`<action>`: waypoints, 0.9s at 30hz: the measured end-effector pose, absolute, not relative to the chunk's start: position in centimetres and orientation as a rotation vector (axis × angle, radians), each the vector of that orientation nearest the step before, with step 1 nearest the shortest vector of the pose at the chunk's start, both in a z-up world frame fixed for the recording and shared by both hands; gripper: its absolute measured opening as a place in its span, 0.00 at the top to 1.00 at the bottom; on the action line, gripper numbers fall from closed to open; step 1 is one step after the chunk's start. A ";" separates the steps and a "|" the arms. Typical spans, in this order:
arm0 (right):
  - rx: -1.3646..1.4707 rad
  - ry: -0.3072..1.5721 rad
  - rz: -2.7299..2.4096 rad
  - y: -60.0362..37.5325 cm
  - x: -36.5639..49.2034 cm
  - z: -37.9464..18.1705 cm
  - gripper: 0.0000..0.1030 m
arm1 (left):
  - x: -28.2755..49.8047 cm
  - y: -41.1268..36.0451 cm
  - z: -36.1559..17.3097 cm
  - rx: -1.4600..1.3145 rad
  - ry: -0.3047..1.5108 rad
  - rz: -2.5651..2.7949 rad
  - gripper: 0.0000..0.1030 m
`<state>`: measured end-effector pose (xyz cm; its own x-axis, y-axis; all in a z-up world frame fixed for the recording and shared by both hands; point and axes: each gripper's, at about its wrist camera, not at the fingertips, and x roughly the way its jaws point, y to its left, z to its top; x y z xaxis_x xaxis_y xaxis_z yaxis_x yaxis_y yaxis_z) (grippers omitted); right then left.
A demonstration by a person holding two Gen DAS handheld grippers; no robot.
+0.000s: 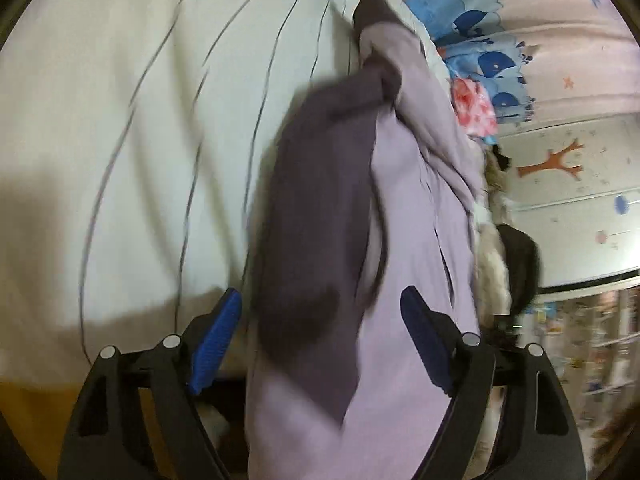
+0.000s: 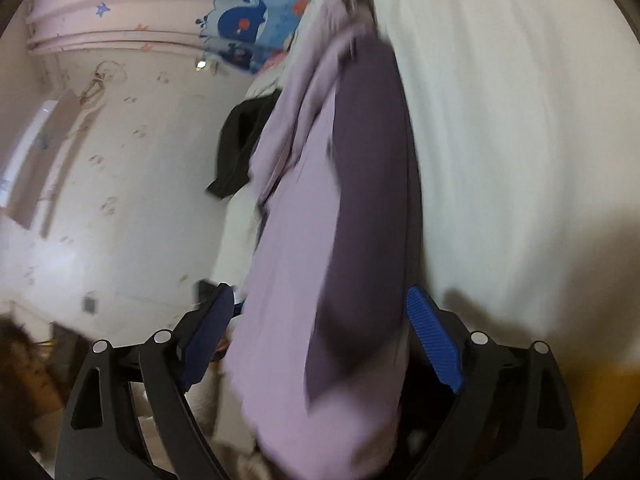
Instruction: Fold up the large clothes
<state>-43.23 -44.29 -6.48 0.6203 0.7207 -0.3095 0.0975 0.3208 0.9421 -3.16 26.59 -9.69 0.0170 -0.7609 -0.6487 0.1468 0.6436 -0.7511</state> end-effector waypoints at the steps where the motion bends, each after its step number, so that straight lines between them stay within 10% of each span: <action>1: 1.224 0.834 0.509 -43.1 -44.5 -6.8 0.17 | -4.2 26.6 -10.5 -0.574 1.411 -0.795 0.20; 10: 1.272 0.817 0.580 -39.2 -42.9 -8.6 0.17 | -8.1 21.5 -11.6 -0.530 1.436 -0.909 0.21; 11: 1.241 0.792 0.591 -38.6 -42.6 -8.1 0.24 | -8.3 21.3 -11.0 -0.528 1.419 -0.879 0.26; 13: 1.186 0.762 0.577 -37.4 -42.0 -6.6 0.75 | -9.0 21.8 -9.9 -0.527 1.399 -0.815 0.55; 18: 1.109 0.608 0.603 -37.3 -41.9 -0.9 0.86 | -10.2 21.8 -3.3 -0.514 1.282 -0.815 0.80; 24: 0.996 0.578 0.659 -38.8 -44.2 5.2 0.83 | -15.0 21.5 4.3 -0.412 1.157 -0.946 0.82; 26: 0.990 0.697 0.606 -40.4 -45.1 2.5 0.68 | -15.9 21.4 3.2 -0.322 1.212 -0.990 0.81; 27: 1.000 0.734 0.582 -41.0 -45.5 1.2 0.39 | -15.8 21.8 1.1 -0.285 1.274 -0.996 0.74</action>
